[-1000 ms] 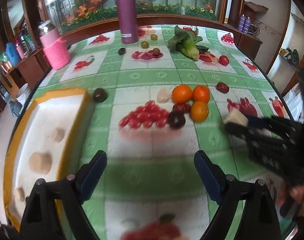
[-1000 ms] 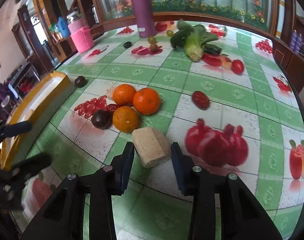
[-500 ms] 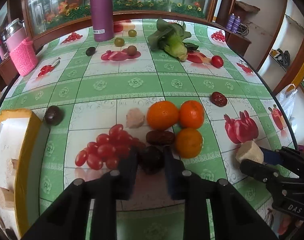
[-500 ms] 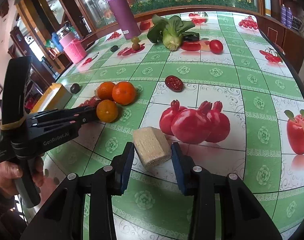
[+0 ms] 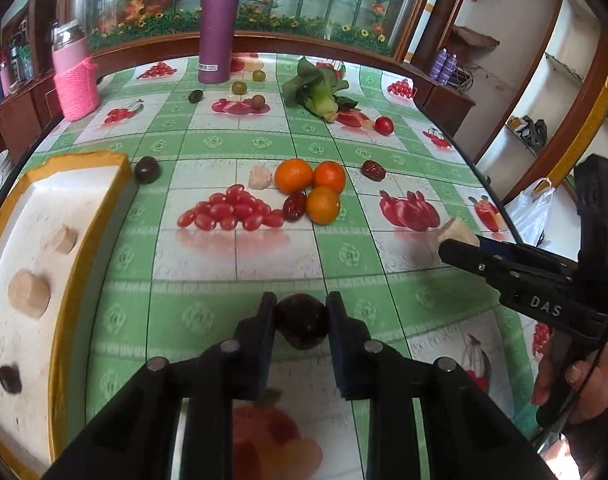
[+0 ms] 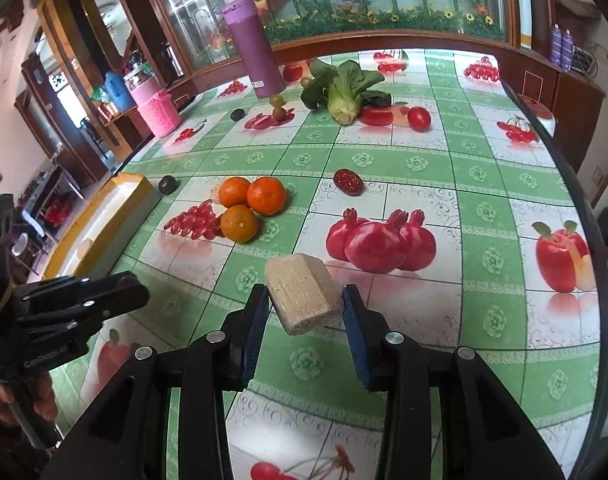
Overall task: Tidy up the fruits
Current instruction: 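Carry the square cake and plum into the tray and release both, then move both tools back toward the oranges on the table, then grasp an orange with the right tool while the left tool grasps a red date, then carry the orange and red date over the white tray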
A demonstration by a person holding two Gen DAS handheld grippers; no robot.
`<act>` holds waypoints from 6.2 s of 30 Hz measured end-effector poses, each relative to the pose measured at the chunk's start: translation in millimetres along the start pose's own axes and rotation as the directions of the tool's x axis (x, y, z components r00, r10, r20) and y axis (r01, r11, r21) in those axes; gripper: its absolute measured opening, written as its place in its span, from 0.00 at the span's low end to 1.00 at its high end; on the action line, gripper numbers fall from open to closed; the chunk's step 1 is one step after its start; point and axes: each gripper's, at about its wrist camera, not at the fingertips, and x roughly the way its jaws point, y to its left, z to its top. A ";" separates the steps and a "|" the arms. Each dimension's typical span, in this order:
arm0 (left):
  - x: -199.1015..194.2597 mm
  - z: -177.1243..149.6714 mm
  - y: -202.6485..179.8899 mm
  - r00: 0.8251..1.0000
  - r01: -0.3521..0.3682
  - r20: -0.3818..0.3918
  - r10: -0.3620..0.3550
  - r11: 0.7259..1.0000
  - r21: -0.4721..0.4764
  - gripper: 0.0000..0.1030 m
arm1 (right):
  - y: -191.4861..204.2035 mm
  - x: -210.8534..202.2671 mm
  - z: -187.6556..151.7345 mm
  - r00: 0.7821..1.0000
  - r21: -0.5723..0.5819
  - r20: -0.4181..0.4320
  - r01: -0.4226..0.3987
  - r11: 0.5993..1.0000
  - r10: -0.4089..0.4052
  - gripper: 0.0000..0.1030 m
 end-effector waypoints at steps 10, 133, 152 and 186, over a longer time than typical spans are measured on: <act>-46.1 -22.9 26.5 0.998 0.003 0.057 0.001 0.998 -0.063 0.27 | 34.8 4.4 -14.7 0.999 -0.028 -0.046 -0.017 0.999 0.016 0.36; -33.5 -22.9 45.8 0.962 -0.267 -0.059 0.265 0.964 -0.018 0.84 | 48.9 97.3 51.0 0.996 -0.078 -0.068 -0.062 0.995 0.057 0.53; 90.0 59.1 -17.4 0.985 -0.158 -0.064 0.162 0.985 0.065 0.47 | -10.2 49.2 26.0 0.999 -0.062 -0.021 -0.028 0.998 0.027 0.31; -51.2 -19.6 52.3 0.996 -0.057 0.066 0.064 0.994 -0.090 0.22 | 76.0 15.1 -4.0 0.997 -0.130 -0.048 -0.060 0.990 0.054 0.31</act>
